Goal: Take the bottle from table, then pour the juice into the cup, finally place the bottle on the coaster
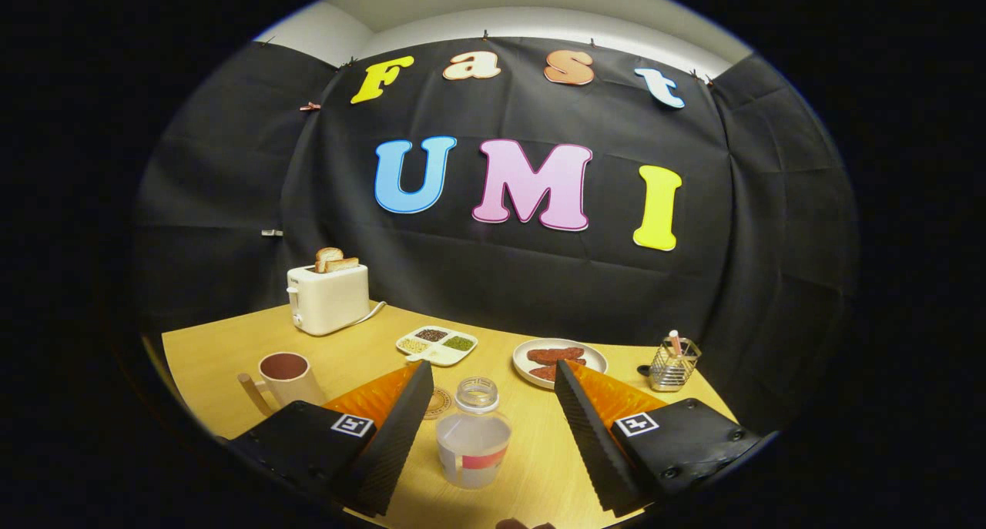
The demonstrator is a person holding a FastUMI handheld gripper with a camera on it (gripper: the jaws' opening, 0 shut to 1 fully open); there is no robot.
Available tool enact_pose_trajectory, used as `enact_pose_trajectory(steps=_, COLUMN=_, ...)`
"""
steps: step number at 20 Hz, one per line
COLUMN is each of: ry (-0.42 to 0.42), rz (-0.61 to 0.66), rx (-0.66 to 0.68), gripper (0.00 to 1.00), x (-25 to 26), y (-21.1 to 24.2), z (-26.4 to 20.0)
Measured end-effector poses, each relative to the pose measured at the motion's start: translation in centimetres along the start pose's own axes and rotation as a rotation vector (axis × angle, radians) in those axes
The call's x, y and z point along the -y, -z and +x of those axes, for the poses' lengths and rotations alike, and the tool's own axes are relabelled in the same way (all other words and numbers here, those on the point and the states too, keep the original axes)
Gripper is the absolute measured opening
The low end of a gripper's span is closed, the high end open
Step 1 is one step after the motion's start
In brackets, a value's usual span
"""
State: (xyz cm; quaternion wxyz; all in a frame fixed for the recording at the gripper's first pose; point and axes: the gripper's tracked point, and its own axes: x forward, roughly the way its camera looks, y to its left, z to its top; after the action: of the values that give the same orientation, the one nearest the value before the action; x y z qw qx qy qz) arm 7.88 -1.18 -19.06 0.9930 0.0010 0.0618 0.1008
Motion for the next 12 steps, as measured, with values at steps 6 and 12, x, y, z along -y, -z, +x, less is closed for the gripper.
enact_pose_trajectory(steps=6, ry=0.004, rz=0.026, rx=-0.053, gripper=0.98, x=-0.3, y=3.9, z=1.8)
enact_pose_trajectory(steps=12, ry=-0.003, rz=0.03, rx=-0.106, gripper=0.98, x=-1.3, y=7.1, z=2.5)
